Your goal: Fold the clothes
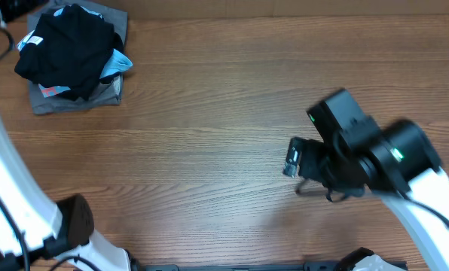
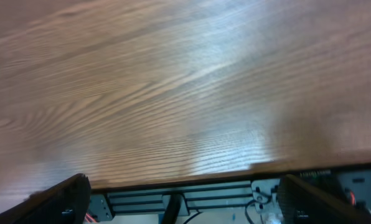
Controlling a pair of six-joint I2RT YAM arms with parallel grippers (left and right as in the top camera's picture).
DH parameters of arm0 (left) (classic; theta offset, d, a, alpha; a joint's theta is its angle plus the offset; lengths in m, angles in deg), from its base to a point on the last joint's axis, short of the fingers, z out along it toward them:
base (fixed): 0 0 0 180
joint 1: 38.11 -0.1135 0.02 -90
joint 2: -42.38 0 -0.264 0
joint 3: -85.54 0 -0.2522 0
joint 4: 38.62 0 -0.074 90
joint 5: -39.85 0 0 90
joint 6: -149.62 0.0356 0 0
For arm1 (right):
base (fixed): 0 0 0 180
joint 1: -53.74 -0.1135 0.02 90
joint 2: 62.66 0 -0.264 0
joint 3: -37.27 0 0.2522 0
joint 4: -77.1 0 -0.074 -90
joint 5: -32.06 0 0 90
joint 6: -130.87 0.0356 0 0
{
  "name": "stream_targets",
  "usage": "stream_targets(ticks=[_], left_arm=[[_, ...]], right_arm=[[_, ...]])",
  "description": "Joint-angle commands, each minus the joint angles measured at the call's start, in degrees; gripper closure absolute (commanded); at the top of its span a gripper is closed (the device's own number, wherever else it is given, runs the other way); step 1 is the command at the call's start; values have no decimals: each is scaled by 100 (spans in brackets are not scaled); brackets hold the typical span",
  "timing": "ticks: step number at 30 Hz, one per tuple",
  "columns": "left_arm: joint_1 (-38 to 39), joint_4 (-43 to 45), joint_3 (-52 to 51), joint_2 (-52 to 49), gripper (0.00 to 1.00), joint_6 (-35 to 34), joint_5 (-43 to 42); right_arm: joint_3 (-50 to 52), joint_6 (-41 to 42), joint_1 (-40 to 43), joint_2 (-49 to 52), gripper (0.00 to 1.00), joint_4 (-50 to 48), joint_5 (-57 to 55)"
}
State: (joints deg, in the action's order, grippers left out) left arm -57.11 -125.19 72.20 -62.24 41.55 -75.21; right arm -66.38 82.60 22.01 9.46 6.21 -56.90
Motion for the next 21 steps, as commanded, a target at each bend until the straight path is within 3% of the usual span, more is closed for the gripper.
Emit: stream_targets(ticks=[1, 9, 15, 21], left_arm=[[-7, -437, -13, 280, 0, 94, -496], [7, -2304, -15, 1045, 0, 1335, -728], [7, -2398, -195, 1687, 0, 1593, -933], [7, -2398, -282, 2120, 0, 1528, -927]], right_arm=[[-15, 120, -448, -667, 1, -50, -326], [490, 1403, -1655, -1939, 1, -79, -1513], [1952, 1703, -2186, -2979, 1, -879, -1784], [2055, 1488, -2186, -3145, 0, -1419, -2695]])
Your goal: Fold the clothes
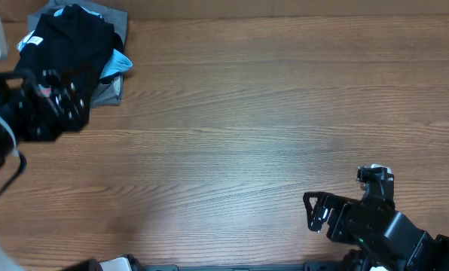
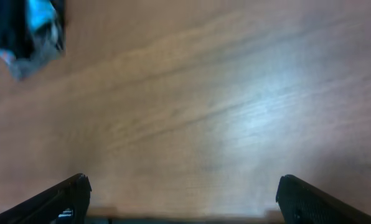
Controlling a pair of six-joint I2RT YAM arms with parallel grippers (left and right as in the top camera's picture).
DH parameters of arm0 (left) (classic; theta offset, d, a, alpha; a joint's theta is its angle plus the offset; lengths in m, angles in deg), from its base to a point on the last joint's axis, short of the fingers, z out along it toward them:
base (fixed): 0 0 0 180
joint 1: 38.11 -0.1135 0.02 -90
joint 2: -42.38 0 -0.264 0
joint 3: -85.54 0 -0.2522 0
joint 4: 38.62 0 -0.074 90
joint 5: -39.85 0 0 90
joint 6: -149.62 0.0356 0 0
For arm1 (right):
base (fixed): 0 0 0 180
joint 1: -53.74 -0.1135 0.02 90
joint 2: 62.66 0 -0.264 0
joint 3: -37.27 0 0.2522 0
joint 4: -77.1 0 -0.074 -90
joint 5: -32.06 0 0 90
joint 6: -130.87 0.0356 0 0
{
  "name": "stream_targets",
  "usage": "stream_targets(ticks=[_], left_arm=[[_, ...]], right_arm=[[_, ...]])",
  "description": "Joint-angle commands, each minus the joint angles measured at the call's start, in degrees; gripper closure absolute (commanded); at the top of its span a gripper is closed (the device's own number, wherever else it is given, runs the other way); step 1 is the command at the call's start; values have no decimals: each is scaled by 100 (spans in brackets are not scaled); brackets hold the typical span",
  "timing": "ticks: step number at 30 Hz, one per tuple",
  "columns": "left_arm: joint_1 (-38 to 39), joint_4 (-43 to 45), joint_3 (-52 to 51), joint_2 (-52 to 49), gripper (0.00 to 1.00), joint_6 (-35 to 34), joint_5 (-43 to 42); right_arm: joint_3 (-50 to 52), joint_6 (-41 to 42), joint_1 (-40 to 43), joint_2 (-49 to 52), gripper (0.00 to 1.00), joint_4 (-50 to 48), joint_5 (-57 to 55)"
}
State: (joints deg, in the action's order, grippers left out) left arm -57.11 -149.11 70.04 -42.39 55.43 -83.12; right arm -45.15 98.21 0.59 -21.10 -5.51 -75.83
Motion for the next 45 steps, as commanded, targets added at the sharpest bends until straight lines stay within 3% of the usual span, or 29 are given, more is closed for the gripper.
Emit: stream_targets(ticks=[1, 7, 9, 39, 45], left_arm=[[7, -7, -66, 136, 0, 140, -133], [7, -7, -66, 31, 0, 144, -114], [7, -7, -66, -20, 0, 144, -111], [7, -7, -66, -146, 0, 144, -111], [7, -7, -66, -146, 0, 144, -111]], right_arm=[[-109, -326, -44, -92, 0, -420, -970], [-251, -2680, -44, -90, 0, -2114, -1276], [-251, -3093, -44, -90, 0, -2509, -1305], [-245, -3123, -33, -92, 0, -2610, -1294], [-208, -3123, 1071, -192, 0, -2608, -1292]])
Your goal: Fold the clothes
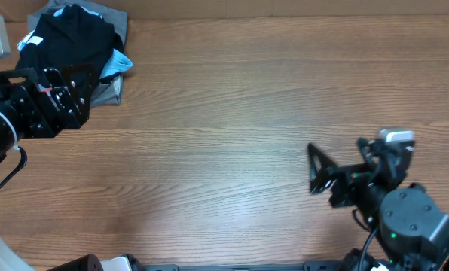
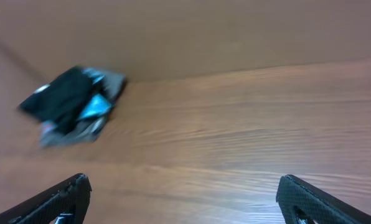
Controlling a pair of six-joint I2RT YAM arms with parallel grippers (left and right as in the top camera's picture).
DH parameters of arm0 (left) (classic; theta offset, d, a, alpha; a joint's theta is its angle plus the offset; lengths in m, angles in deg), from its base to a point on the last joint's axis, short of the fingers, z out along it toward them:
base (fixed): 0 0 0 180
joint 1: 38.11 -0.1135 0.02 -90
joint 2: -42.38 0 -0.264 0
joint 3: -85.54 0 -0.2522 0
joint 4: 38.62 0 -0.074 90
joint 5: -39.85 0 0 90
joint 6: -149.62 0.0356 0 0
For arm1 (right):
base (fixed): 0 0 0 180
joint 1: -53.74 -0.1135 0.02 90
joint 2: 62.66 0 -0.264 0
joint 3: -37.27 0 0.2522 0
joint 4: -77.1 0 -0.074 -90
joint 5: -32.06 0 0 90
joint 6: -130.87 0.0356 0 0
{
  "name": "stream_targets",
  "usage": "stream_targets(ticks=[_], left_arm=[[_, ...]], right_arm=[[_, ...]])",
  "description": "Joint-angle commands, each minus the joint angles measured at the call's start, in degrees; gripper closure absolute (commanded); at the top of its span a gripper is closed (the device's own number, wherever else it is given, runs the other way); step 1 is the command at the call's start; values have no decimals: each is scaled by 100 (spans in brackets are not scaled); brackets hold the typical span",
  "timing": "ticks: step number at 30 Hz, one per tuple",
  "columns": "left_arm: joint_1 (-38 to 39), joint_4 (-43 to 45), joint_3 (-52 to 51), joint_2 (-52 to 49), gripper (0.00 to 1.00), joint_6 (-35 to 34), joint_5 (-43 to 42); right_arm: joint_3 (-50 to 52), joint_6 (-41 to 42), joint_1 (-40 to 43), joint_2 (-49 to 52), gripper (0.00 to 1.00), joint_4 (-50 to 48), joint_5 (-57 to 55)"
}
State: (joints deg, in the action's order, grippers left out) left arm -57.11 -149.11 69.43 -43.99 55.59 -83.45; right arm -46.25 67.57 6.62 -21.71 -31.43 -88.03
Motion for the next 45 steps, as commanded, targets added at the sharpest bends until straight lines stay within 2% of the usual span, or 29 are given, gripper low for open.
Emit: stream_targets(ticks=[1, 11, 18, 24, 30, 39, 45], left_arm=[[7, -7, -4, 13, 0, 129, -79], [7, -7, -4, 13, 0, 129, -79], [7, -7, -4, 13, 0, 129, -79], [7, -7, -4, 13, 0, 129, -79], [7, -7, -4, 13, 0, 129, -79], [7, -4, -4, 13, 0, 129, -79], [7, -7, -4, 13, 0, 129, -79]], right_arm=[[-96, -59, 713, -186, 0, -15, -72], [-76, -61, 2444, -1088, 0, 35, -76], [-61, -57, 3541, -1945, 0, 1152, -17], [337, -57, 4286, -2396, 0, 966, 278], [1491, -59, 4516, -2813, 0, 2, 671], [4041, -59, 4533, -3821, 0, -2446, 1445], [5187, -59, 4531, -4079, 0, -3783, 1784]])
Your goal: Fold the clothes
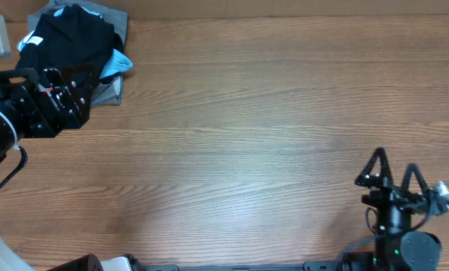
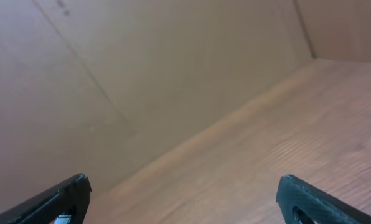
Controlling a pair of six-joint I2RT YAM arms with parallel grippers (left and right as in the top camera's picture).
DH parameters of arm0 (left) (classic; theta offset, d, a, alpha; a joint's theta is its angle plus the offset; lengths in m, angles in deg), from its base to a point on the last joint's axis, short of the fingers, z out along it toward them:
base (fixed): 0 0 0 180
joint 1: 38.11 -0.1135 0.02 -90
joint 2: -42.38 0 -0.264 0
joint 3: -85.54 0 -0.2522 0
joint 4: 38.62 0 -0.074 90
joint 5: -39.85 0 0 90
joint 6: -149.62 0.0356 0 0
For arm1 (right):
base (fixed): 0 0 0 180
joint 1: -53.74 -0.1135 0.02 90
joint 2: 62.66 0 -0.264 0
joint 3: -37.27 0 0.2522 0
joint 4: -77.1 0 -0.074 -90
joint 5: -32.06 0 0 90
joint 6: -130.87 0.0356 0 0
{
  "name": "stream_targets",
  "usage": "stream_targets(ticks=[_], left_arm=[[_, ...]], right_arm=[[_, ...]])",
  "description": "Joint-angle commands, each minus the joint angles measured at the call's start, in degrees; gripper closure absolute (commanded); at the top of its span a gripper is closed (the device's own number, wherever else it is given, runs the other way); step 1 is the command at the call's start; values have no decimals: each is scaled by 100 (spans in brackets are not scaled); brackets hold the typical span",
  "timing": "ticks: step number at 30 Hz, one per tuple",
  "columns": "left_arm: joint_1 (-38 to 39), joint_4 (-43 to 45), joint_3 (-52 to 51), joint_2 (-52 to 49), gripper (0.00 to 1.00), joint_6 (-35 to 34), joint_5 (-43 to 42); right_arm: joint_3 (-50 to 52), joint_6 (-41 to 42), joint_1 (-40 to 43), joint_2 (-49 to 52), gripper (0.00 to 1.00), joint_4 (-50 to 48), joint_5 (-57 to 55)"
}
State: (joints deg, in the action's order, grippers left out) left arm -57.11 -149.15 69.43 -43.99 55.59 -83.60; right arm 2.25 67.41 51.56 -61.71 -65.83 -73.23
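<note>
A heap of clothes (image 1: 70, 47) lies at the table's far left corner: a black garment bunched on a grey one, with a light blue piece showing. My left gripper (image 1: 68, 96) sits at the heap's near-left edge, and its fingers look open with nothing lifted. At the near right edge stands my right gripper (image 1: 394, 167), fingers pointing at the far side, open and empty. In the right wrist view the right gripper (image 2: 184, 202) shows only two wide-apart fingertips (image 2: 61, 199) with bare table and wall between them; the clothes are out of that view.
The brown wooden table (image 1: 247, 135) stretches between the two arms. A tan wall (image 2: 142, 74) rises behind the table's far edge. The left arm's white link crosses the near left corner.
My right gripper has swung from facing left toward the heap to facing the far wall, and it now sits lower at the near right edge. The left gripper and the clothes have not moved.
At first my right gripper hovered over the right middle of the table and the left one was out of sight. Then the left gripper stood by the heap and the right had drawn back near the front edge. It later faced the heap, and now faces the wall.
</note>
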Motion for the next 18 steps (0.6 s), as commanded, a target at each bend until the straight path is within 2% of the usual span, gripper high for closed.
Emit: stream_targets(ticks=[1, 11, 18], left_arm=[[7, -2, -4, 13, 0, 129, -63], [7, -2, -4, 13, 0, 129, -63], [7, -2, -4, 13, 0, 129, -63]], right_arm=[[485, -44, 37, -79, 0, -577, 302], [1757, -44, 37, -79, 0, -2682, 295], [2081, -155, 37, -79, 0, -2922, 297]])
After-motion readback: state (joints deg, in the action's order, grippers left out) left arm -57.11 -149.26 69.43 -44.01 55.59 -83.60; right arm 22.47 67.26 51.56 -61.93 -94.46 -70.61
